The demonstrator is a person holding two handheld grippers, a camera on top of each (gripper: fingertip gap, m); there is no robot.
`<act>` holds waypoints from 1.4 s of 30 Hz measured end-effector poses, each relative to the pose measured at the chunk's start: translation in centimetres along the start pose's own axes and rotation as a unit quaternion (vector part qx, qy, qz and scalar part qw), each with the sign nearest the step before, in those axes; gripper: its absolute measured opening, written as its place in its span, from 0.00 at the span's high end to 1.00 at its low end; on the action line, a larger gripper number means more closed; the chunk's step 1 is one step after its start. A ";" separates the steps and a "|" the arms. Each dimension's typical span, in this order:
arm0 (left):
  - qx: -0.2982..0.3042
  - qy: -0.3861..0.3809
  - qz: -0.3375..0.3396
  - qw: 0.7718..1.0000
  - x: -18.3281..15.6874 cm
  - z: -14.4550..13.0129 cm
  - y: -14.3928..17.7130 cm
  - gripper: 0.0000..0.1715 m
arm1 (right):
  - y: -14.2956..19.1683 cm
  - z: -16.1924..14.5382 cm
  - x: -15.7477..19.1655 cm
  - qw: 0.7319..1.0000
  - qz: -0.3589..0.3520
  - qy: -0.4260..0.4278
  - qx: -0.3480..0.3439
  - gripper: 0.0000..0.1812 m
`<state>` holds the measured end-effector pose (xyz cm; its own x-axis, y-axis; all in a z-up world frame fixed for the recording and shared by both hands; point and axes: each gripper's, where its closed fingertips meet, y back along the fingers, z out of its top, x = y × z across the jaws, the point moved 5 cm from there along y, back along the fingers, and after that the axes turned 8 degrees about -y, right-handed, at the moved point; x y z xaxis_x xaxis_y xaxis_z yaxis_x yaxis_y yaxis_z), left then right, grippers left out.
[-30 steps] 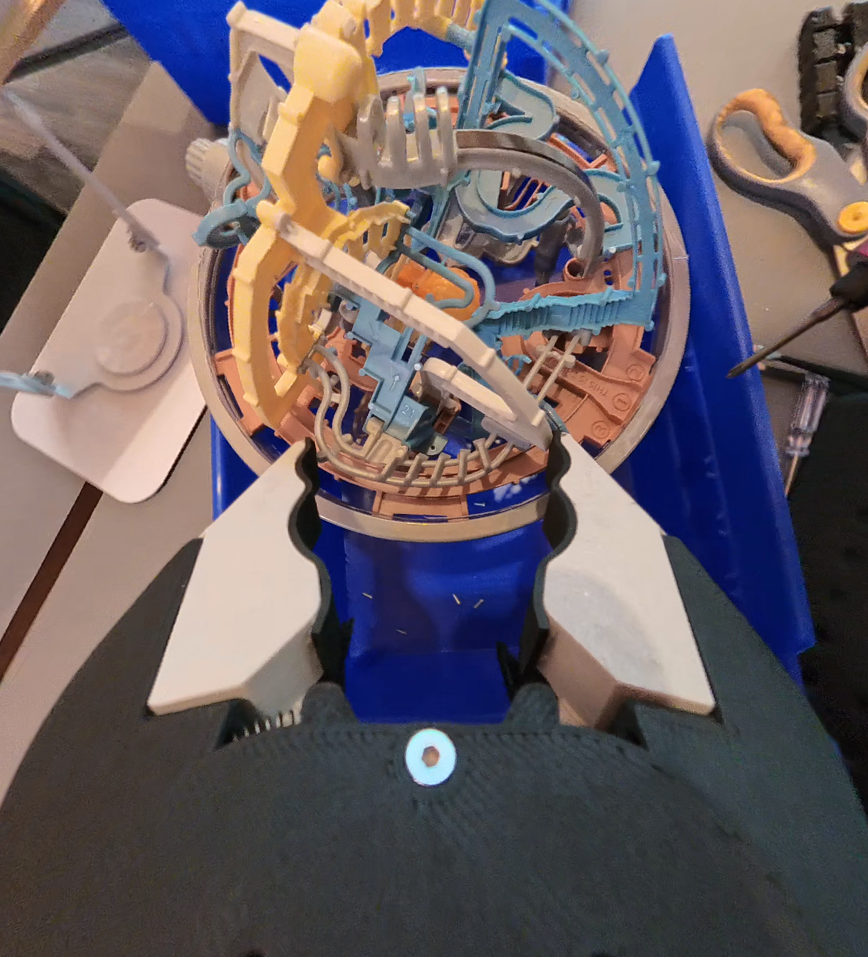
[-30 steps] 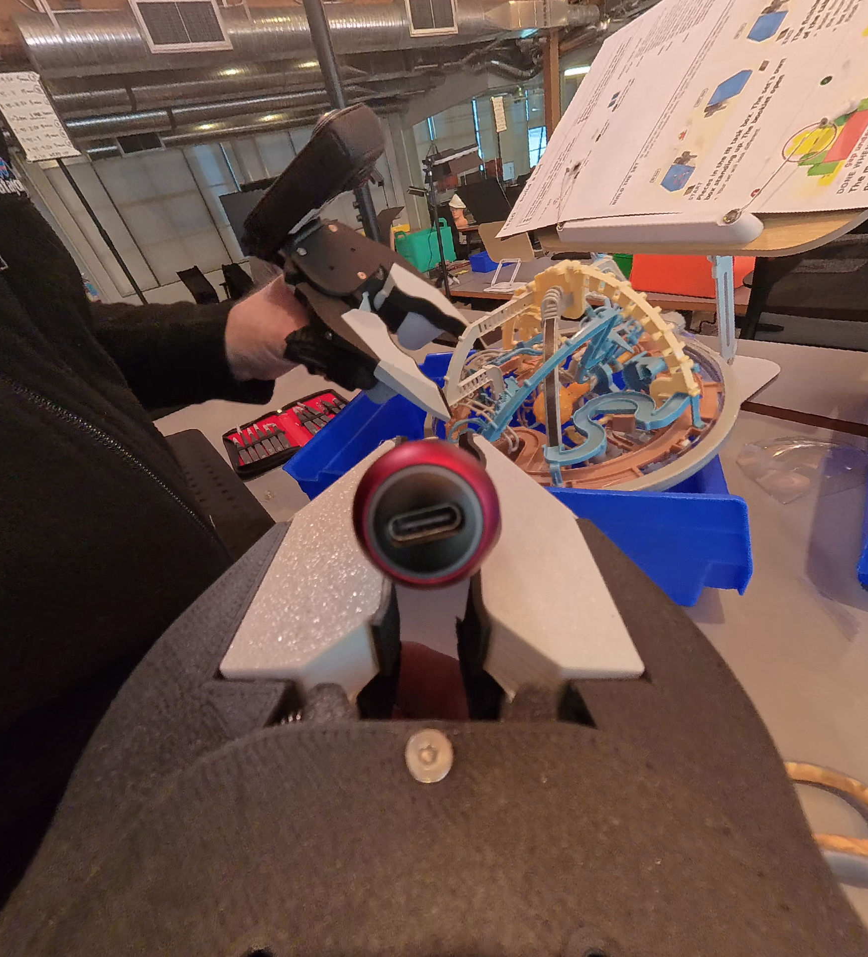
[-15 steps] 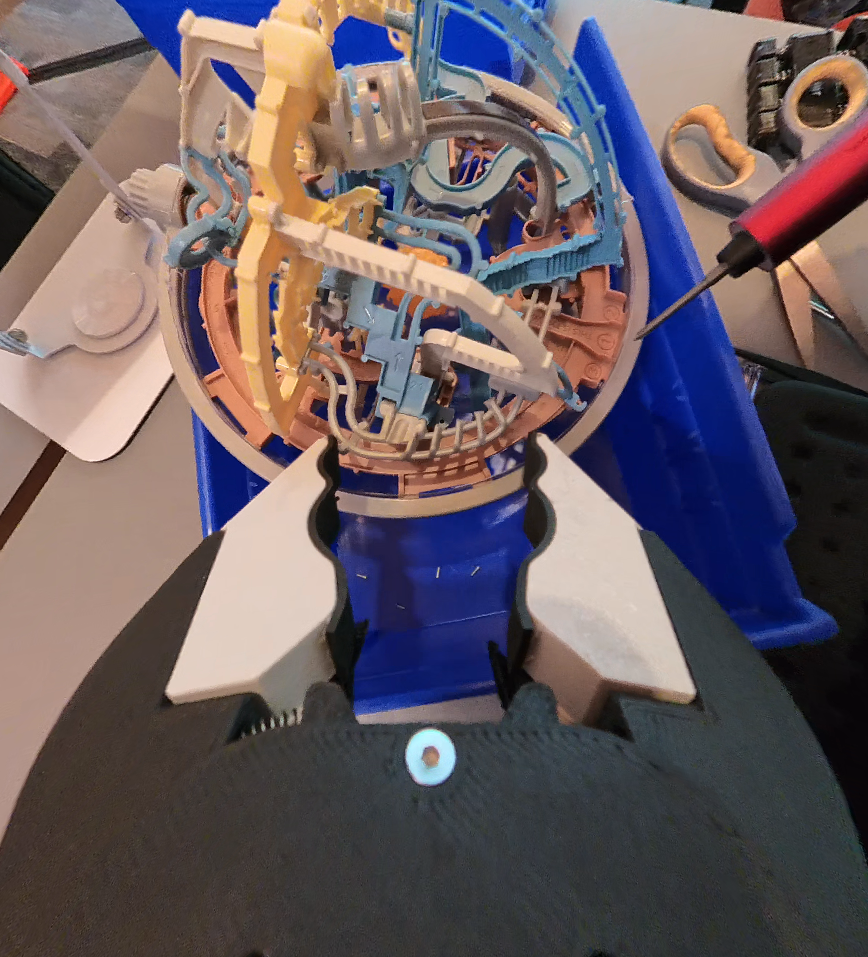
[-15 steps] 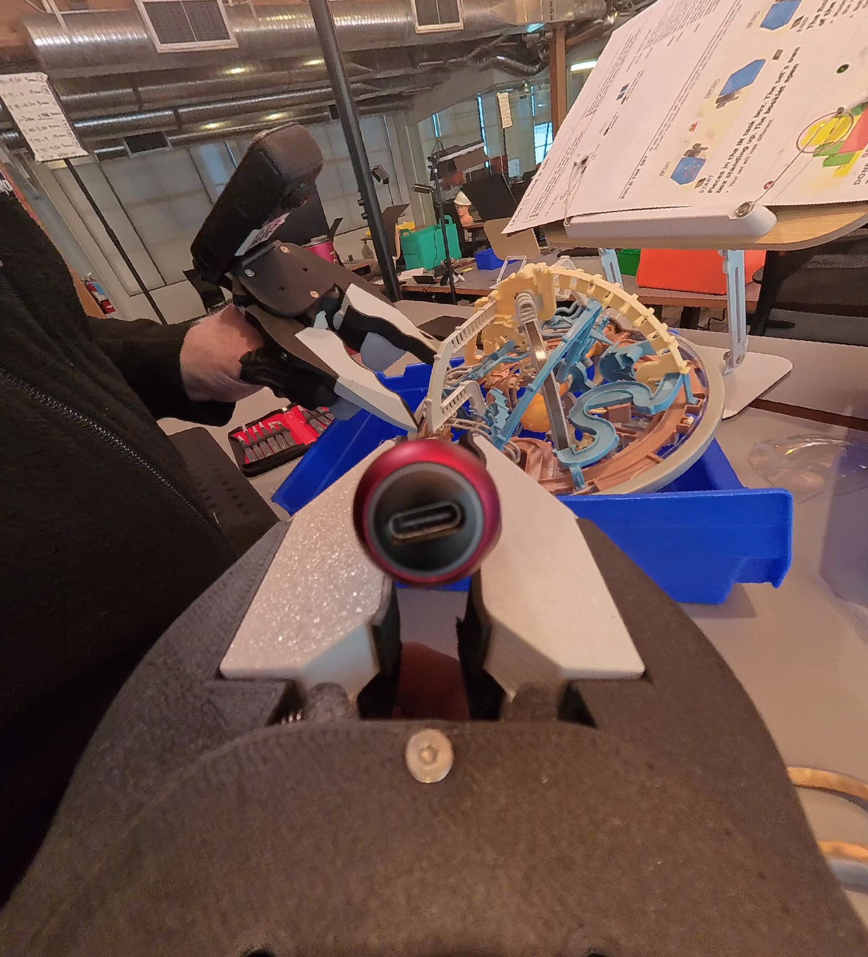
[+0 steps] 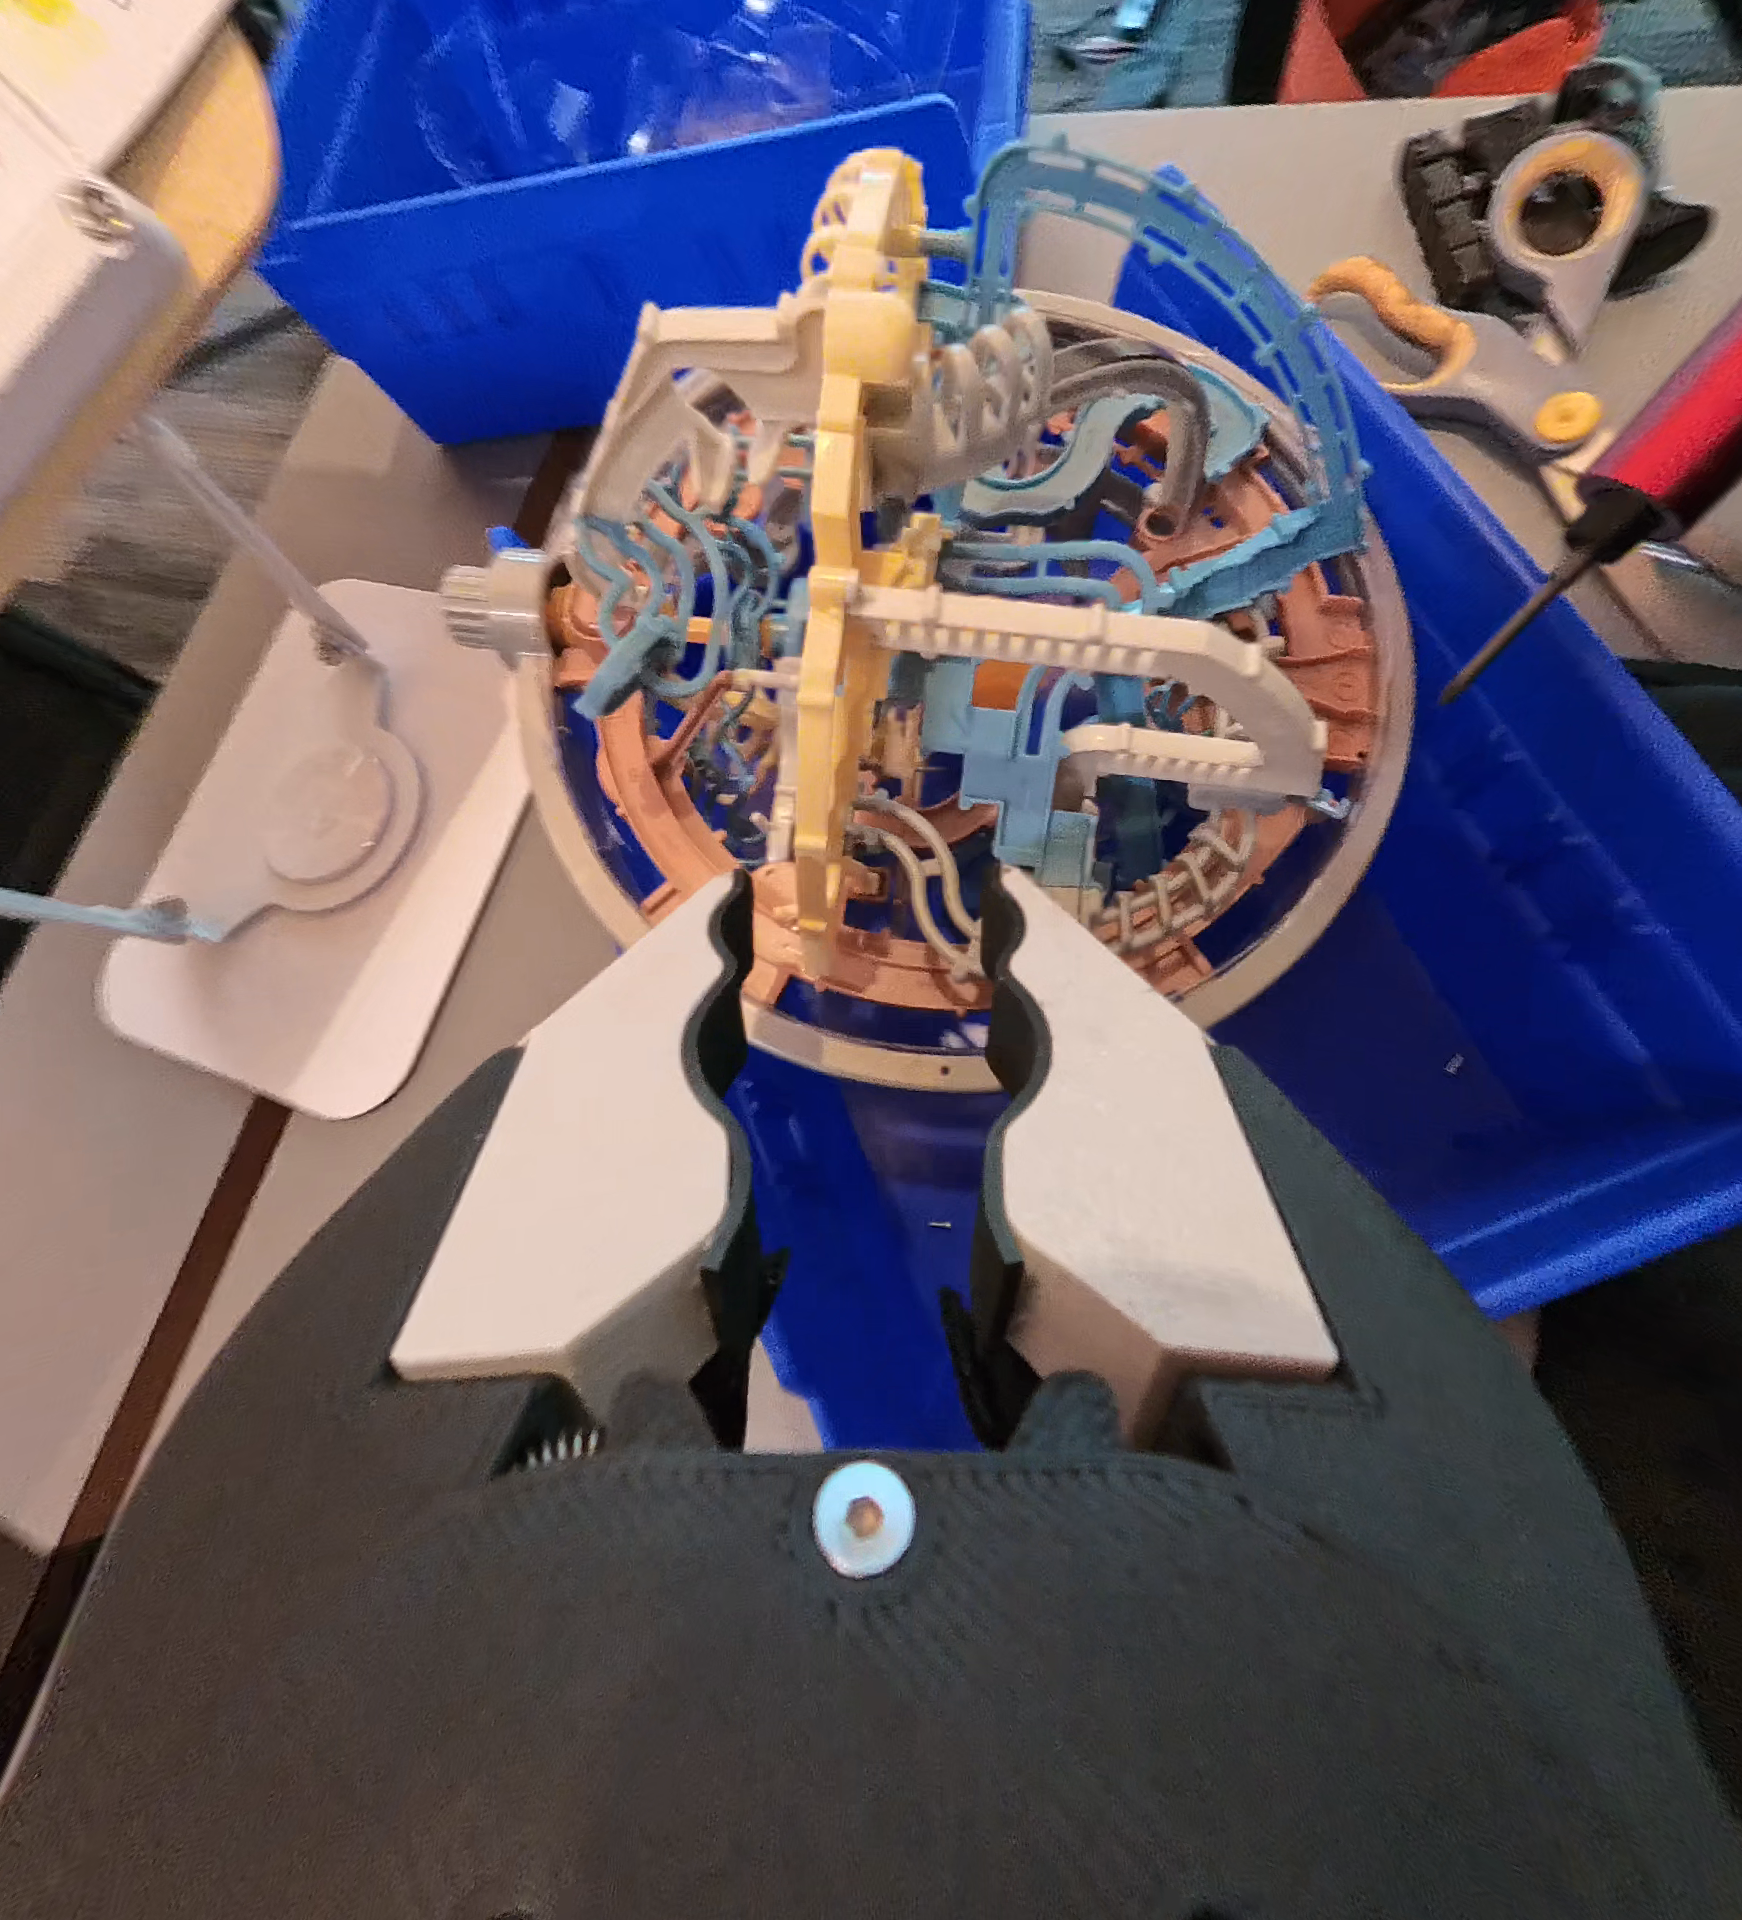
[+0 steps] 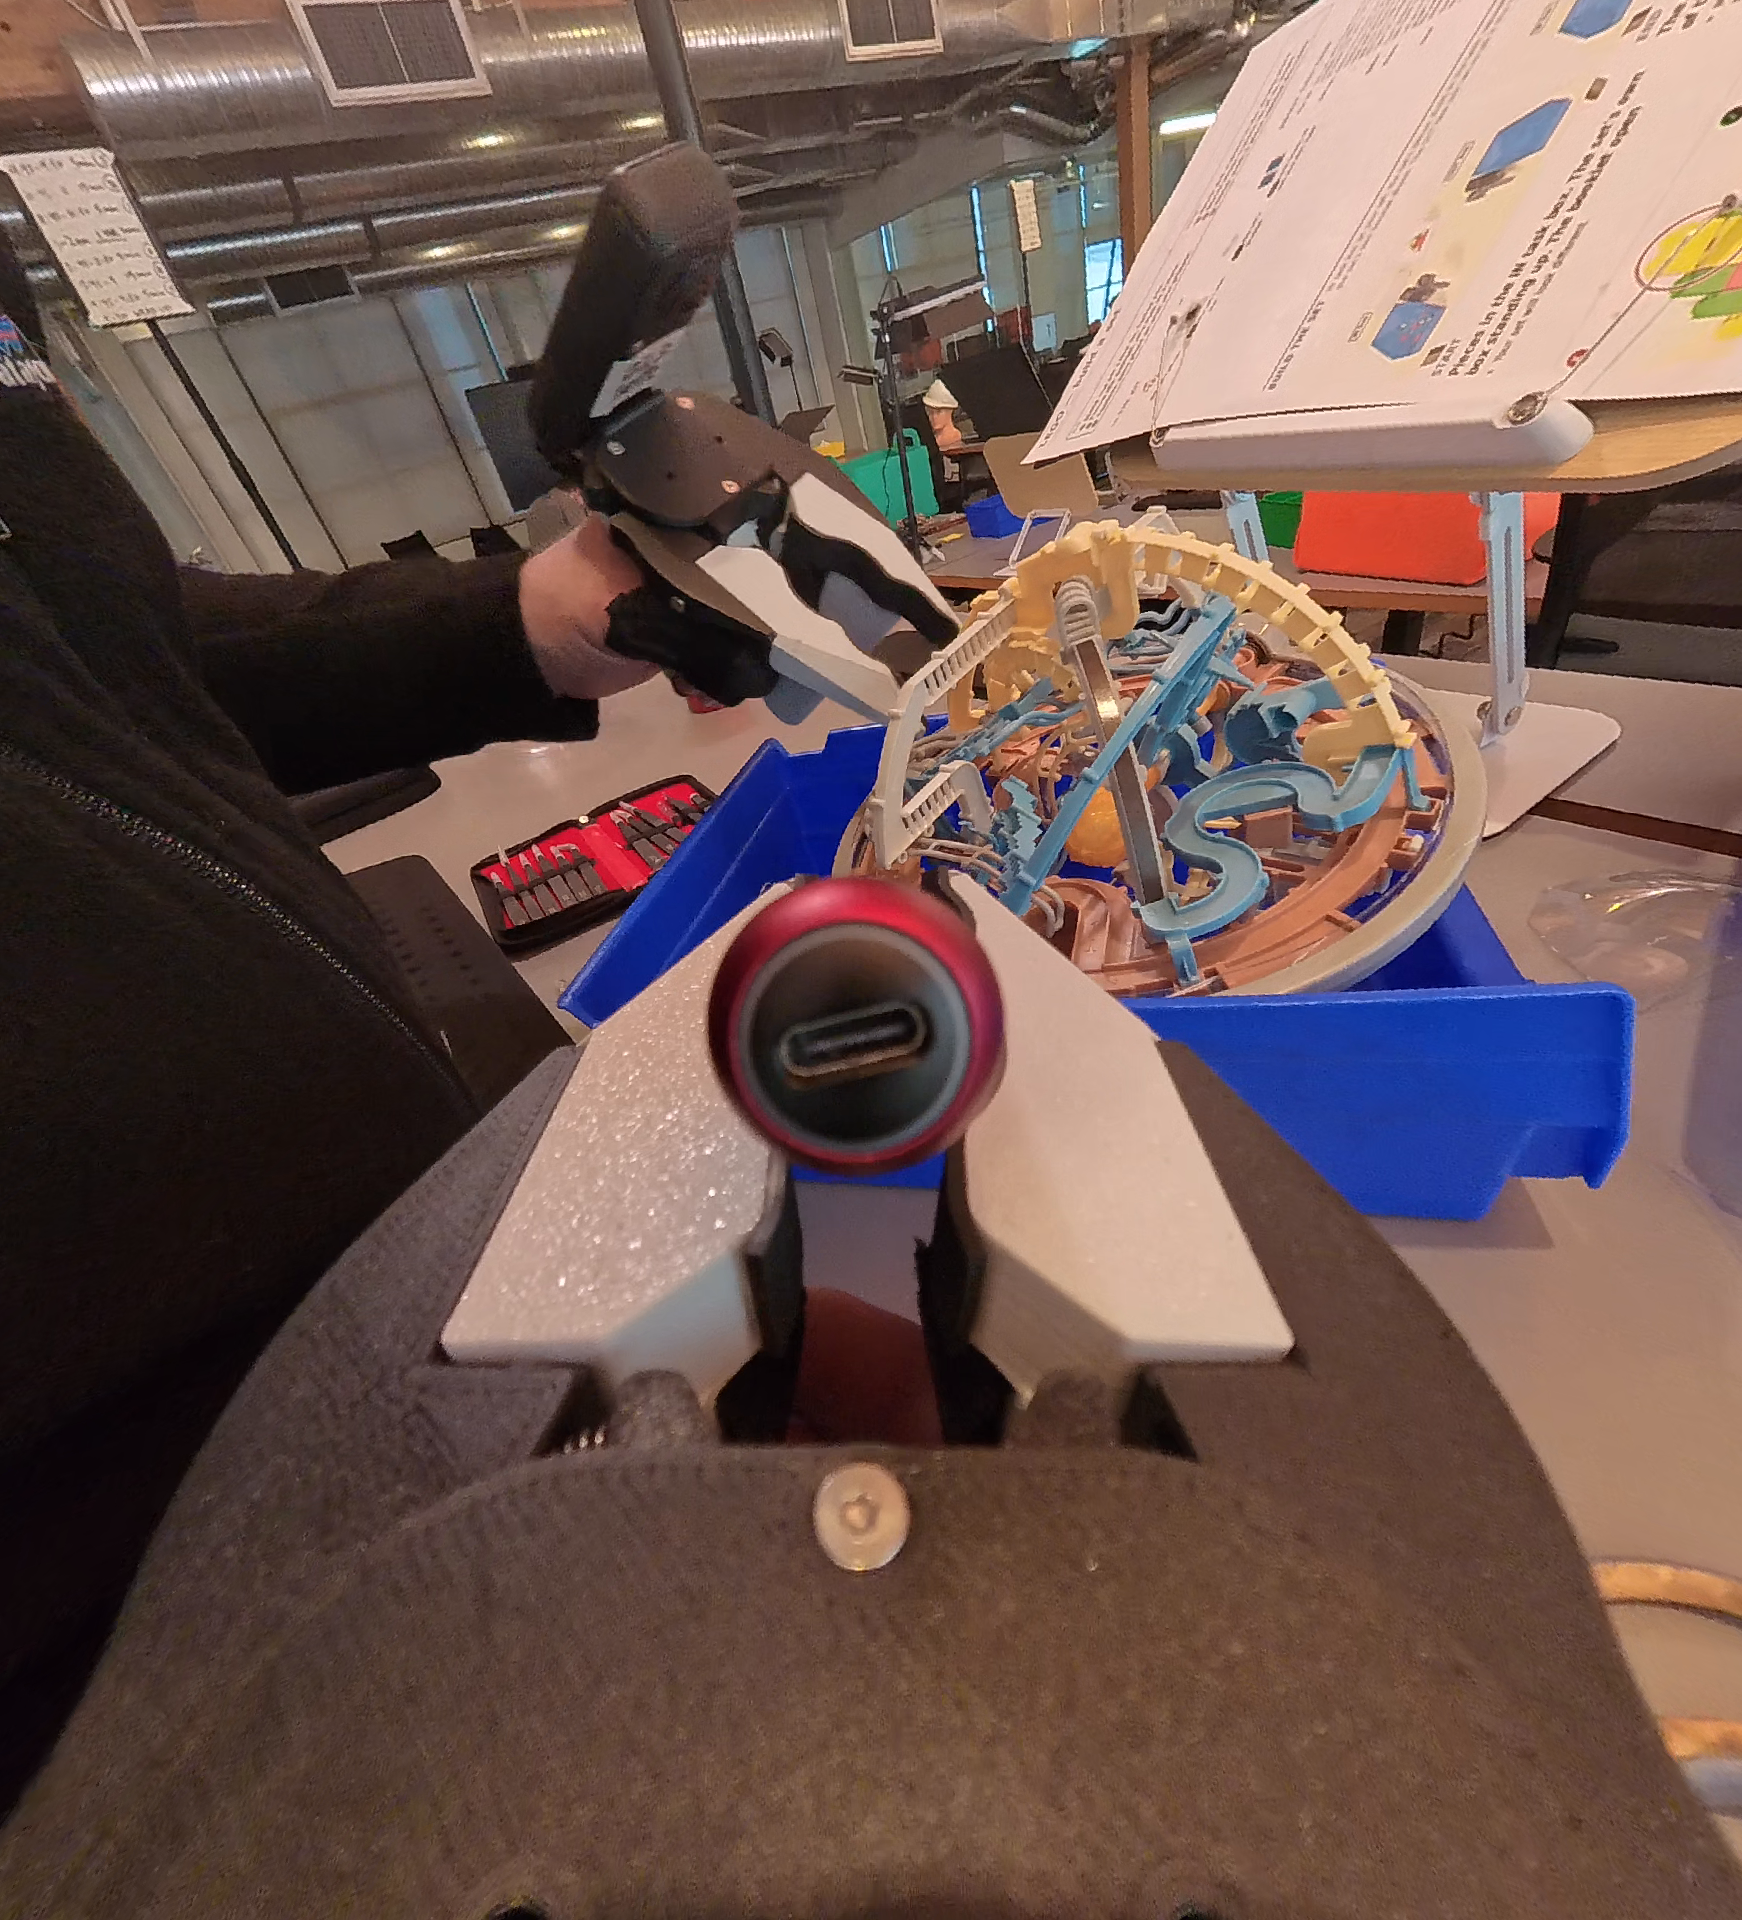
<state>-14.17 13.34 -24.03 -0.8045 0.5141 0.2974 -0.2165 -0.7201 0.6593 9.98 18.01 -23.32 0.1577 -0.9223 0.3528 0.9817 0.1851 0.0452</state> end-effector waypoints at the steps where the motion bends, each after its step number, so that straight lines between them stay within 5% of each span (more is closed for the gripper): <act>1: -0.003 0.005 -0.026 1.000 0.0 0.0 -0.3 0.77 | 0.1 0.0 0.0 1.000 -0.001 0.000 0.000 0.89; 7: -0.023 0.031 -0.056 0.998 0.9 -0.6 -1.0 0.97 | 0.4 -0.1 -0.1 1.000 -0.009 -0.004 -0.002 0.89; 11: -0.022 0.015 -0.038 0.999 0.4 -0.5 -0.9 0.98 | 0.2 -0.2 -0.2 1.000 -0.007 -0.004 0.000 0.89; 30: 0.034 0.063 0.092 0.993 -3.1 -0.4 1.5 0.98 | 0.0 0.1 0.2 1.000 0.006 0.000 0.002 0.89; 34: 0.027 0.069 0.082 0.994 -3.5 -0.7 1.9 0.98 | -0.3 0.1 0.4 1.000 0.012 -0.001 0.004 0.89; 42: -0.008 0.083 0.020 0.996 -2.7 -2.2 4.0 0.83 | -0.2 0.0 0.8 1.000 0.018 -0.001 0.006 0.89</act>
<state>-14.13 8.02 -23.72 -0.8929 0.4019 0.2031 -0.1904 -0.7457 0.6385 9.87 17.21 -23.00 0.1917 -0.9145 0.3563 0.9743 0.2212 0.0436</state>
